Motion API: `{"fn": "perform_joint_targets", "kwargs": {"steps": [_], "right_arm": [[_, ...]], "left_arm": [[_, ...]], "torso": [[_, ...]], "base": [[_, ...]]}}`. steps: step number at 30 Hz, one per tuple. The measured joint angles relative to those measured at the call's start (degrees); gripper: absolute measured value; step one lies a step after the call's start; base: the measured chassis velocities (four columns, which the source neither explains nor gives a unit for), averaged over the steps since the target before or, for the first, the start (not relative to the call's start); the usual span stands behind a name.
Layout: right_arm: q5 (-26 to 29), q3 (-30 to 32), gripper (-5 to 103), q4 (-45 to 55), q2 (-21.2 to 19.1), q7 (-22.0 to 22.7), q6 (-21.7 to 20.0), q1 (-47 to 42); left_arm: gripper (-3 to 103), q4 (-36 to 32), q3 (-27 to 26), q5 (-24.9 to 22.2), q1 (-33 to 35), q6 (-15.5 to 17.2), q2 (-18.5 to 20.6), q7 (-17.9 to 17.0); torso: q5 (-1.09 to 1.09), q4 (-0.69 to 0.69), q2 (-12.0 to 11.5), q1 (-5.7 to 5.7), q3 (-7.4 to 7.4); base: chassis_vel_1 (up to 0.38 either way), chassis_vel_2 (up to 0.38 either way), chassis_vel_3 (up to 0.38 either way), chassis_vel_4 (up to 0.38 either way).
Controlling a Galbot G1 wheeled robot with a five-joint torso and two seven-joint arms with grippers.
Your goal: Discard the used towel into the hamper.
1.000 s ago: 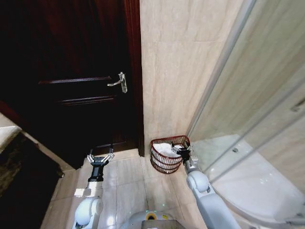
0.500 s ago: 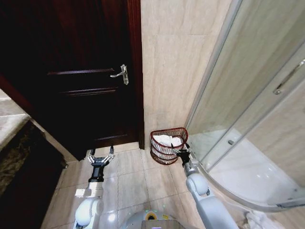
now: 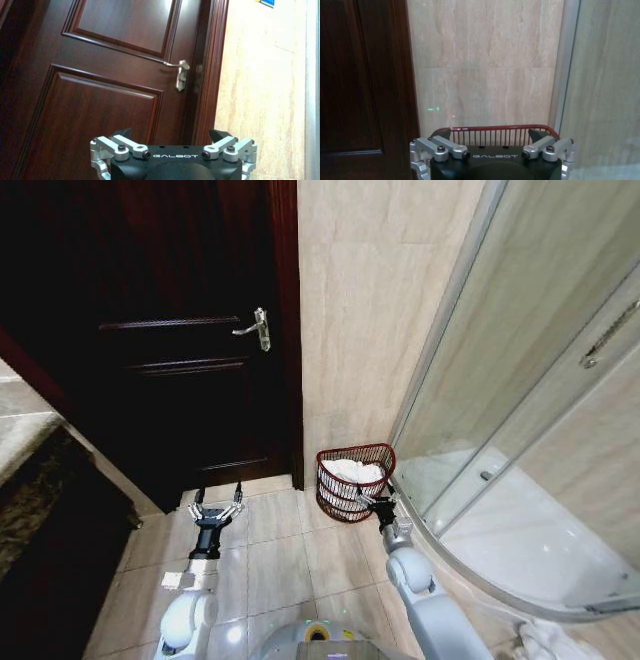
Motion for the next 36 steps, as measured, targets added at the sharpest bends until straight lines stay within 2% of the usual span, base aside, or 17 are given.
{"fn": "perform_joint_targets", "kwargs": {"steps": [13,24,36], "right_arm": [[-1.3,-0.5,100,-0.7,1.2,-0.2,1.4,-1.2],[-2.3,-0.9,100,-2.1,1.0,-0.1,4.6,-2.3],[-3.3,-1.1,100,-3.0,2.3,-0.3,5.6,-2.2]], "left_arm": [[100,0.5,0.1,-0.1,0.0,-0.1,0.0,0.4],[100,1.1,0.6,0.2,0.2,0.0,-0.6,0.8],[100,1.6,0.5,1.4,0.8,-0.5,-0.4,1.2]], "torso": [[0.00,0.00,-3.2,-1.41,-1.77],[0.00,0.00,-6.0,-2.70,-3.33],[0.00,0.00,-8.8,-3.94,-4.82]], "base": [[0.000,0.000,0.000,0.000],[0.000,0.000,0.000,0.000],[0.000,0.000,0.000,0.000]]}}
